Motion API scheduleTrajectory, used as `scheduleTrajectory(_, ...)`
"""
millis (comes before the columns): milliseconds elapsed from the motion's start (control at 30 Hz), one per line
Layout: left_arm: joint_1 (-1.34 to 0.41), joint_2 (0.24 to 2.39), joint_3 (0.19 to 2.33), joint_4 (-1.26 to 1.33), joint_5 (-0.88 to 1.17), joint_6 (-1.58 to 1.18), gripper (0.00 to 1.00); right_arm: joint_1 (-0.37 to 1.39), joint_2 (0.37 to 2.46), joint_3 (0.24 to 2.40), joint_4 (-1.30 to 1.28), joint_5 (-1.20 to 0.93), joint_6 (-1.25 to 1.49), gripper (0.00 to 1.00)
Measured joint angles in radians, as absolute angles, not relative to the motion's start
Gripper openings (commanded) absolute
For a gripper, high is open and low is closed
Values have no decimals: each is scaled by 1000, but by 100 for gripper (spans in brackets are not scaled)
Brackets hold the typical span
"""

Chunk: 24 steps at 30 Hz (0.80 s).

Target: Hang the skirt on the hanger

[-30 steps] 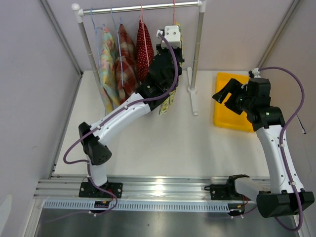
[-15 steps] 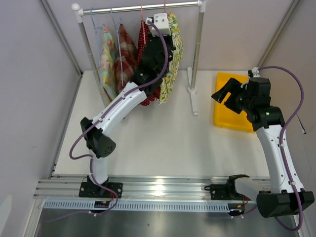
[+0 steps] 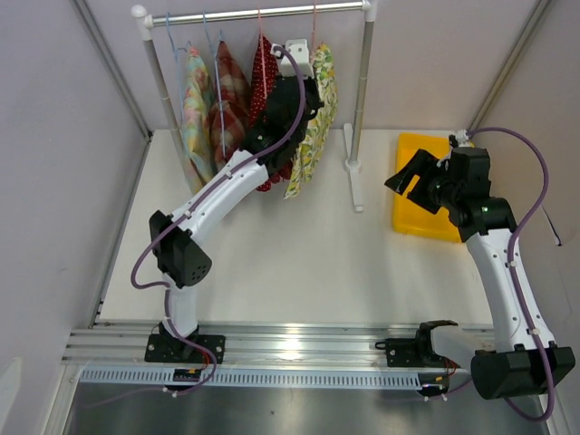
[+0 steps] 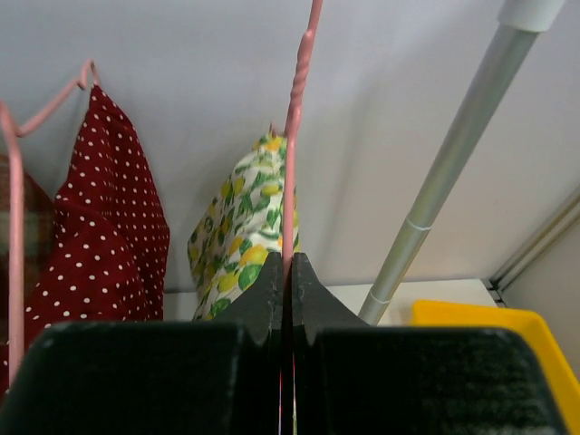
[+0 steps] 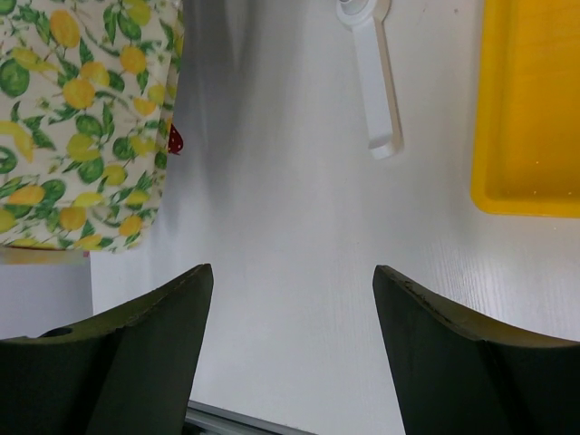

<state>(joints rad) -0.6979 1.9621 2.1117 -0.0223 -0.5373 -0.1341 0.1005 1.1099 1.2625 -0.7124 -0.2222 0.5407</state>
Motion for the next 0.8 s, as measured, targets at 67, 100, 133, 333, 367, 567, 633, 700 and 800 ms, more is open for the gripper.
scheduleTrajectory(67,-697,1946,2072,-11,-518,-151,6,101,1110,1254,-713,-225,541,78)
scheduleTrajectory(100,-697,1935,2051,-8,-511,-157,21,101,1110,1252,-712,-226,541,79)
scheduleTrajectory(133,-697,1923,2027,-2,-500,-159,29,101,1109,1250,-712,-226,541,79)
scheduleTrajectory(333,-699,1843,1908,-6,-455,-185,58,101,1105,1244,-707,-227,540,81)
scheduleTrajectory(367,-701,1824,1888,-9,-444,-185,59,101,1103,1242,-706,-227,539,82)
scheduleTrajectory(567,-720,1658,1748,-28,-364,-184,69,101,1071,1221,-699,-231,530,99)
scheduleTrajectory(633,-728,1579,1703,-47,-322,-184,70,101,1048,1197,-691,-235,526,99)
scheduleTrajectory(700,-734,1496,1658,-74,-273,-186,75,101,1022,1170,-684,-236,523,99)
scheduleTrajectory(800,-745,1356,1551,-104,-216,-203,80,101,987,1139,-683,-236,521,99)
